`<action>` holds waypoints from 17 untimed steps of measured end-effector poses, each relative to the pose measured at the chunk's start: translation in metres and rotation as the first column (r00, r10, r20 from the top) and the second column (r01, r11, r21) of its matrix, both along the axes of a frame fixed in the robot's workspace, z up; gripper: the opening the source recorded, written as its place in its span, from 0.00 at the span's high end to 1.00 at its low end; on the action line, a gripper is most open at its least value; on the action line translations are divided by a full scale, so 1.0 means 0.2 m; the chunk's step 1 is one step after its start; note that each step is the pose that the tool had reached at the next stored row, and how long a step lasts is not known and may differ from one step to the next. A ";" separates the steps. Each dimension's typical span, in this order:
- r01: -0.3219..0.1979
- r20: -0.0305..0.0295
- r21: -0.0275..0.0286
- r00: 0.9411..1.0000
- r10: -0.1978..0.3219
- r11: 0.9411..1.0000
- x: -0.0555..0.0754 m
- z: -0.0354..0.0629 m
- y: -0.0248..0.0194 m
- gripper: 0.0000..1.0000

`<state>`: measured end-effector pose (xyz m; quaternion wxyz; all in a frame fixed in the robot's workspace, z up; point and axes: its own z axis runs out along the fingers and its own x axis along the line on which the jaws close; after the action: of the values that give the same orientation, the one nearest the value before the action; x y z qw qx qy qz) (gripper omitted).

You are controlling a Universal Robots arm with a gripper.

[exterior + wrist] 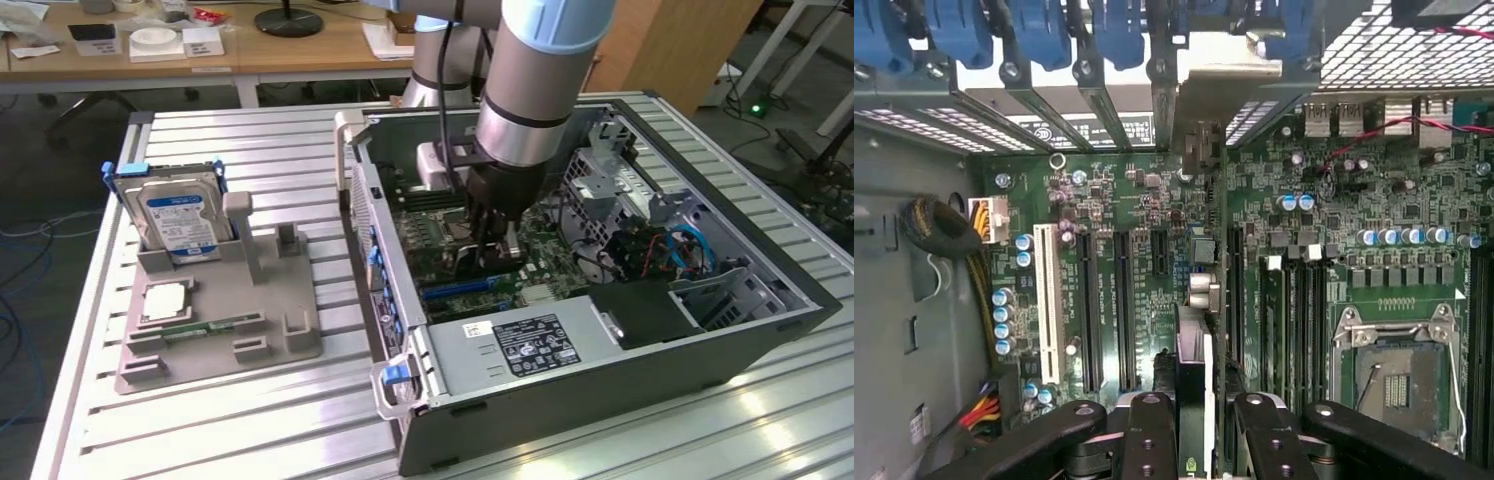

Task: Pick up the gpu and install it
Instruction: 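Insert the gpu into the slot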

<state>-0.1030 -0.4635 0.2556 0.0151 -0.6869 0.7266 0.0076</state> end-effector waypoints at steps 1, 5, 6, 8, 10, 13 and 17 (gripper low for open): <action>0.000 0.000 0.000 1.000 0.000 1.000 0.00 -0.006 0.000 0.73; 0.000 0.000 0.000 1.000 0.000 1.000 -0.01 -0.019 -0.001 0.73; 0.000 0.000 0.000 1.000 0.000 1.000 -0.01 -0.020 -0.001 0.73; 0.000 0.000 0.000 1.000 0.000 1.000 -0.02 -0.024 0.000 0.73; -0.001 0.000 0.000 1.000 0.001 1.000 -0.02 -0.026 0.000 0.73; -0.001 0.000 0.000 1.000 0.001 1.000 -0.02 -0.028 0.000 0.73; -0.001 0.000 0.000 1.000 0.001 1.000 -0.02 -0.030 0.000 0.73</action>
<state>-0.1077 -0.4635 0.2496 0.0151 -0.6871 0.7263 0.0076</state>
